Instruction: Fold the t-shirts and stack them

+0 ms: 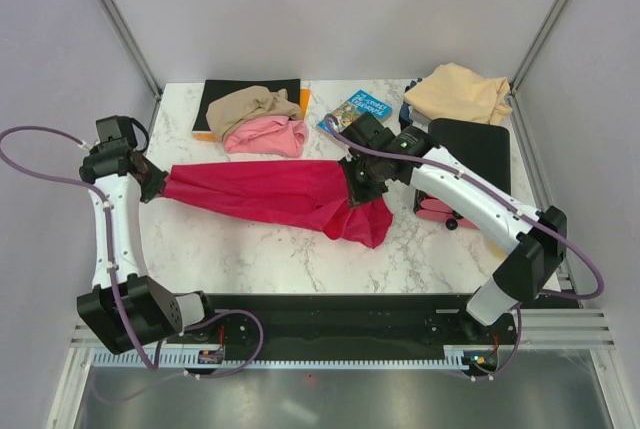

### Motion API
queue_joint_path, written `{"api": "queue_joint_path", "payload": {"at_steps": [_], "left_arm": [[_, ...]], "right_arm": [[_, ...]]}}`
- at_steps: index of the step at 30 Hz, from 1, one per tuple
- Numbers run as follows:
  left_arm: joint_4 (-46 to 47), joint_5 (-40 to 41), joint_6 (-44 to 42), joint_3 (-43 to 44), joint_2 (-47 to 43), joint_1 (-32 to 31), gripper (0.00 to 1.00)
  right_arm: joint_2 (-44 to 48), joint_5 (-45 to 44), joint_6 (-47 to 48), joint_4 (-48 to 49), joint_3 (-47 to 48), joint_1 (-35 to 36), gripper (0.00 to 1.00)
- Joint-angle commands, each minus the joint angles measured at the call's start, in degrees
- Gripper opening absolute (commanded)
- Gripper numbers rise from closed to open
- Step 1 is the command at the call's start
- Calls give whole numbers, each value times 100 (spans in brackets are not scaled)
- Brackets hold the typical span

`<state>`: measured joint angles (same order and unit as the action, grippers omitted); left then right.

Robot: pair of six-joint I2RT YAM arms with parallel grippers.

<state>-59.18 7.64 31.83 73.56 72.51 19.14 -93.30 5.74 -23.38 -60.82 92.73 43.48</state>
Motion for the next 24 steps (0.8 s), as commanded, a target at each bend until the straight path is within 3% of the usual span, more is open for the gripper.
{"api": "queue_joint_path", "payload": {"at_steps": [1, 14, 24], "left_arm": [[-313, 493, -230, -228, -44, -15, 2], [-375, 1406, -63, -272, 1036, -15, 2], [-375, 1741, -81, 166, 1933, -33, 2]], "right_arm": [[277, -257, -273, 219, -439, 29, 0], [-48, -678, 78, 61, -54, 37, 0], [-883, -1022, 395, -62, 1343, -208, 0]]}}
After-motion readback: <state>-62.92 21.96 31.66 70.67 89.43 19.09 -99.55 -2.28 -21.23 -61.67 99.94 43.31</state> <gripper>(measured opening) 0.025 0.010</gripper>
